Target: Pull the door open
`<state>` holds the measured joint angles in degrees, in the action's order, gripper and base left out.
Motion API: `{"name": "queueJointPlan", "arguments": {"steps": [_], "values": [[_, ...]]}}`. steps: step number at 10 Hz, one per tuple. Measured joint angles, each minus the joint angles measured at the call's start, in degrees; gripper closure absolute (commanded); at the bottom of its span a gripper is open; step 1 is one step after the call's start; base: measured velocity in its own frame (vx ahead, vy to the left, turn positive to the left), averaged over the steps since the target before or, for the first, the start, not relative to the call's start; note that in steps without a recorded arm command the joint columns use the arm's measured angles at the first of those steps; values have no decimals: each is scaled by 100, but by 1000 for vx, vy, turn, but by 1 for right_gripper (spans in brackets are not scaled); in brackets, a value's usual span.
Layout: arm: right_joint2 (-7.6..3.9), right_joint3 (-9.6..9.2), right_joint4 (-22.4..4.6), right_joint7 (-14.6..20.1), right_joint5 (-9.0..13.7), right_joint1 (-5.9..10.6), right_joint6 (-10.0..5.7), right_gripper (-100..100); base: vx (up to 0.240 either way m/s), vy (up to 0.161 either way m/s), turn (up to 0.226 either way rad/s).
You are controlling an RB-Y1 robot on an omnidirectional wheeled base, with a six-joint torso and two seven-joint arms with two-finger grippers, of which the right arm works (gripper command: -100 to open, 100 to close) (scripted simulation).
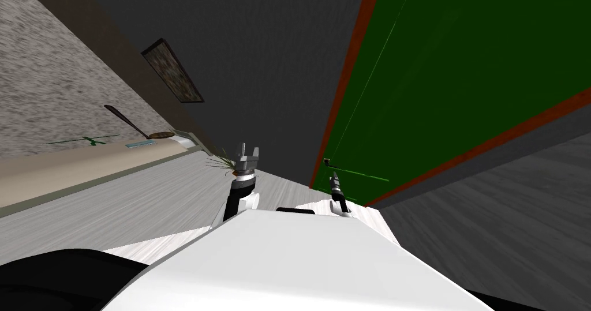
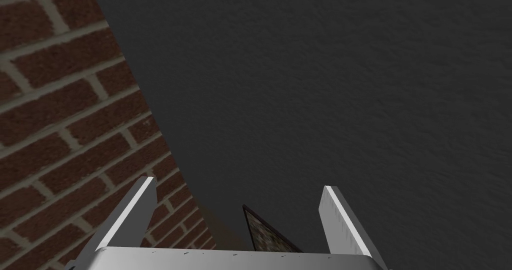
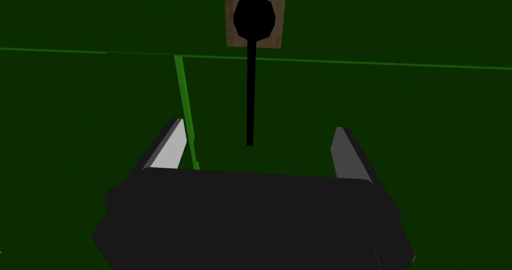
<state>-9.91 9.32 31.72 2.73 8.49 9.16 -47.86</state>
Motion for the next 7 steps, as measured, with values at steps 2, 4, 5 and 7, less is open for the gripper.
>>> {"name": "queueJointPlan", "arguments": {"steps": [2,4,5,7], "values": [[-147,40,-467,120,35,160,-239,-100,143,14,66],[-225,66,-270,203,58,-26,-199,-100,181,-3,123],[-289,88,-93,265,77,-180,-149,-100,168,-49,79],[-404,132,-97,376,114,-287,-190,-100,177,0,85]]}}
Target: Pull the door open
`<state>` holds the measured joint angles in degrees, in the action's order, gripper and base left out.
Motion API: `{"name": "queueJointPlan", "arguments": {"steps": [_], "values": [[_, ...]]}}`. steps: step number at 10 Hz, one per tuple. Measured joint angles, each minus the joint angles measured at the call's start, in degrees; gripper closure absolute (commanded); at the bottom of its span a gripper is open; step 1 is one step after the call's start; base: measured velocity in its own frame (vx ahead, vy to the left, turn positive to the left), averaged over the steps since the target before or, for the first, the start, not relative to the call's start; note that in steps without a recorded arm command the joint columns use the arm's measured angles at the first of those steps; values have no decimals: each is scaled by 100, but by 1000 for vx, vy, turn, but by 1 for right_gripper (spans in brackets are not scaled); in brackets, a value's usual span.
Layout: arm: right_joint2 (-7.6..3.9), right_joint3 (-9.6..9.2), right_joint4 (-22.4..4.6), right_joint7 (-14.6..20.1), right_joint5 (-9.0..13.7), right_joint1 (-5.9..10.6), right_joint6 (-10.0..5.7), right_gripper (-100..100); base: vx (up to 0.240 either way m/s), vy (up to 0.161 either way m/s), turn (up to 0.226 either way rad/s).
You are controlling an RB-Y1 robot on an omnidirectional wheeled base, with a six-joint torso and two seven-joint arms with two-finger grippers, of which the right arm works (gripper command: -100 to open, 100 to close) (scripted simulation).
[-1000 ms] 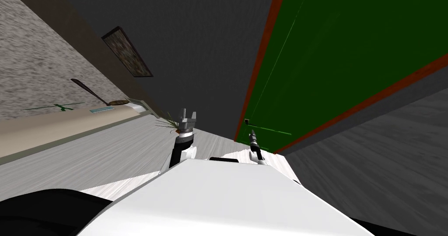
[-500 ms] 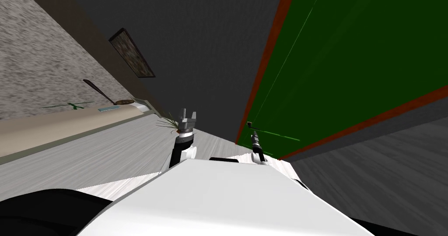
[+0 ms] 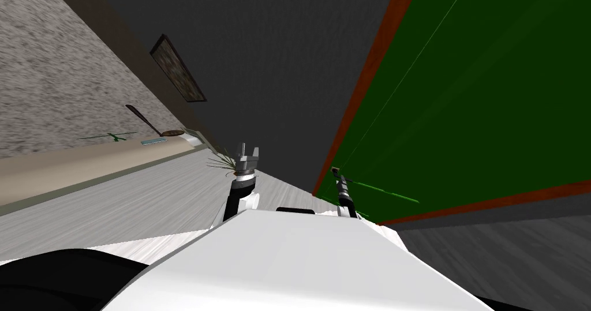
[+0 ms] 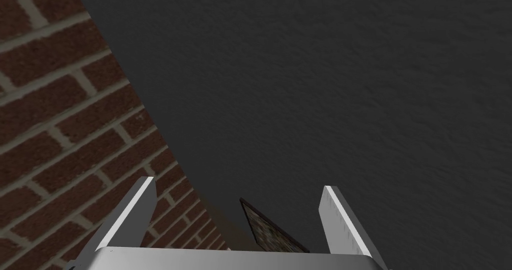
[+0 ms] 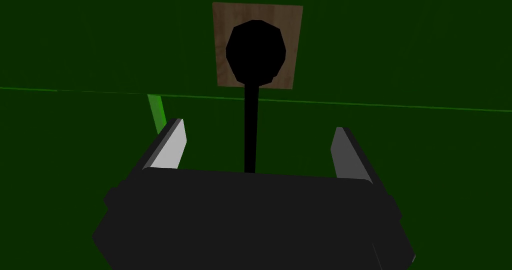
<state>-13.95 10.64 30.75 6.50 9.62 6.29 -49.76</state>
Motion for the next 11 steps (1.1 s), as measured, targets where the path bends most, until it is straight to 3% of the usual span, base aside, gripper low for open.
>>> {"name": "queueJointPlan", "arguments": {"steps": [2,3,4,9,11], "values": [[-60,18,-123,51,16,43,-56,-100,89,-15,53],[-117,37,-93,97,32,-24,-64,-100,78,-16,33],[-125,39,-84,110,34,-31,-63,100,-18,3,-28],[-113,34,-100,96,30,-27,-52,100,-13,2,0],[-145,2,-85,134,10,-34,-62,100,-151,-55,105]]}}
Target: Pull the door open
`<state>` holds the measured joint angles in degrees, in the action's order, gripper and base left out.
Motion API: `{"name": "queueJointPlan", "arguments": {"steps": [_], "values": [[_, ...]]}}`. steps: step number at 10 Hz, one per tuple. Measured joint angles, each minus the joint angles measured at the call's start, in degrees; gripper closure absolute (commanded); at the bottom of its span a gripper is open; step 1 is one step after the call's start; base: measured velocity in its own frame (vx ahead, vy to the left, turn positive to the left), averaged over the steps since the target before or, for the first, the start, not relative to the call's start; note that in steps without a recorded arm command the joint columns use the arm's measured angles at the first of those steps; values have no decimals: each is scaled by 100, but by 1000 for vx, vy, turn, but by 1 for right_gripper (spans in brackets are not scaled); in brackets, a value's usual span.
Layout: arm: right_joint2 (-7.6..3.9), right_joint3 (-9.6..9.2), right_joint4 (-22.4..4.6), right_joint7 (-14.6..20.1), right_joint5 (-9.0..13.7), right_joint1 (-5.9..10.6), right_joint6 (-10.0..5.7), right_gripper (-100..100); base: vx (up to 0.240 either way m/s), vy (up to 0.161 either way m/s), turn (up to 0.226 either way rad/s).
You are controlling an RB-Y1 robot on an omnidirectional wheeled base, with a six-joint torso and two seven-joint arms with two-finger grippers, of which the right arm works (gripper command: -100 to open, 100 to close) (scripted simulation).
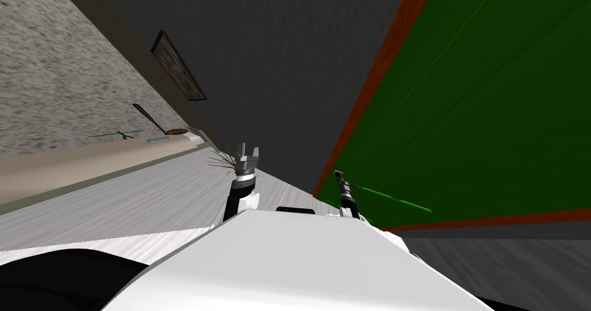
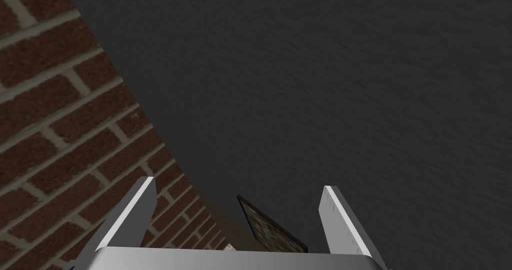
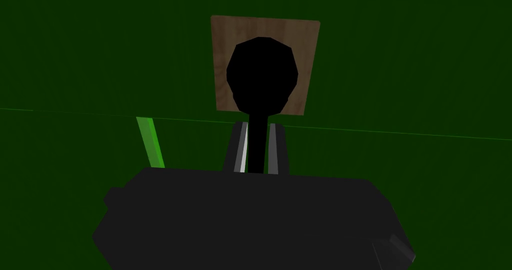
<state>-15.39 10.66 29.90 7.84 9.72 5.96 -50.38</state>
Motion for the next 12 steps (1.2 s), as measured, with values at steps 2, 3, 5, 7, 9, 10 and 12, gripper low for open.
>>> {"name": "queueJointPlan", "arguments": {"steps": [2,3,5,7,9,10,12], "values": [[-29,-71,34,77,-45,-15,-22,100,-180,6,65],[-55,-112,29,123,-71,-36,-31,100,-195,-11,97],[-125,-236,74,267,-149,-124,-38,100,-241,-73,153],[-193,-381,29,433,-240,-143,-130,100,-206,-61,108],[-242,-478,73,542,-301,-182,-155,100,-141,0,41],[-234,-489,64,551,-307,-194,-149,100,-142,-28,112],[-260,-465,52,570,-328,-176,-158,100,-229,-42,160]]}}
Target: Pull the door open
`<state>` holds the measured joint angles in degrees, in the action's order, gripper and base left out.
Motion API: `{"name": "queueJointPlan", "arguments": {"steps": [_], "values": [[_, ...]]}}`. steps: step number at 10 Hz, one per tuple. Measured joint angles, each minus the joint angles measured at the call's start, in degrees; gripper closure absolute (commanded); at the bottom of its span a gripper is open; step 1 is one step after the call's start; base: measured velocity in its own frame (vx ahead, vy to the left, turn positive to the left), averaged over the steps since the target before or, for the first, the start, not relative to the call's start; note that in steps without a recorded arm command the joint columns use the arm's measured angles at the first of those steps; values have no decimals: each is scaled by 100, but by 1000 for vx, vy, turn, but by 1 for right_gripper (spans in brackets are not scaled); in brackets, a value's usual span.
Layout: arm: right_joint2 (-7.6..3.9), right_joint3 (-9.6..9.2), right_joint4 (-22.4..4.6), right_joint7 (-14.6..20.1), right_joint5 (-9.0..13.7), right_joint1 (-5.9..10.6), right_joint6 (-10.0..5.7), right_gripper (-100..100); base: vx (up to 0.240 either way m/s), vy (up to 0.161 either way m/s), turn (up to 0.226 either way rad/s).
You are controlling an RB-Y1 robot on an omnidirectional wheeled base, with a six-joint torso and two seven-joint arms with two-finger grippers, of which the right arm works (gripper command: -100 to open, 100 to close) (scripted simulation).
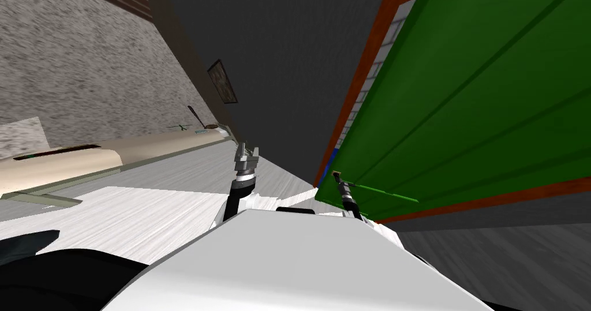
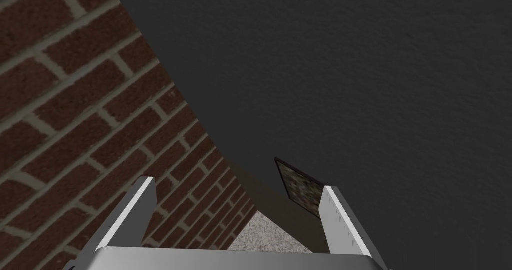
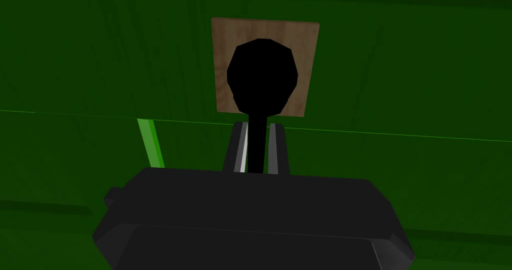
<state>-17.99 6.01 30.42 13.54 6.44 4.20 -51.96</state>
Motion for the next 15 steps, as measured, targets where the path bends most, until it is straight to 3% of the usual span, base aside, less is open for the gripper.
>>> {"name": "queueJointPlan", "arguments": {"steps": [5,9,10,13,15], "values": [[-17,17,-159,101,-143,64,-87,100,-257,-83,214],[-8,19,-157,155,-228,66,-99,100,-184,-31,87],[-38,-21,-136,196,-255,28,-120,100,-232,-26,119],[-172,-166,-320,397,-357,62,-374,100,-202,-38,69],[-159,-218,-199,436,-391,-57,-347,100,-108,-29,38]]}}
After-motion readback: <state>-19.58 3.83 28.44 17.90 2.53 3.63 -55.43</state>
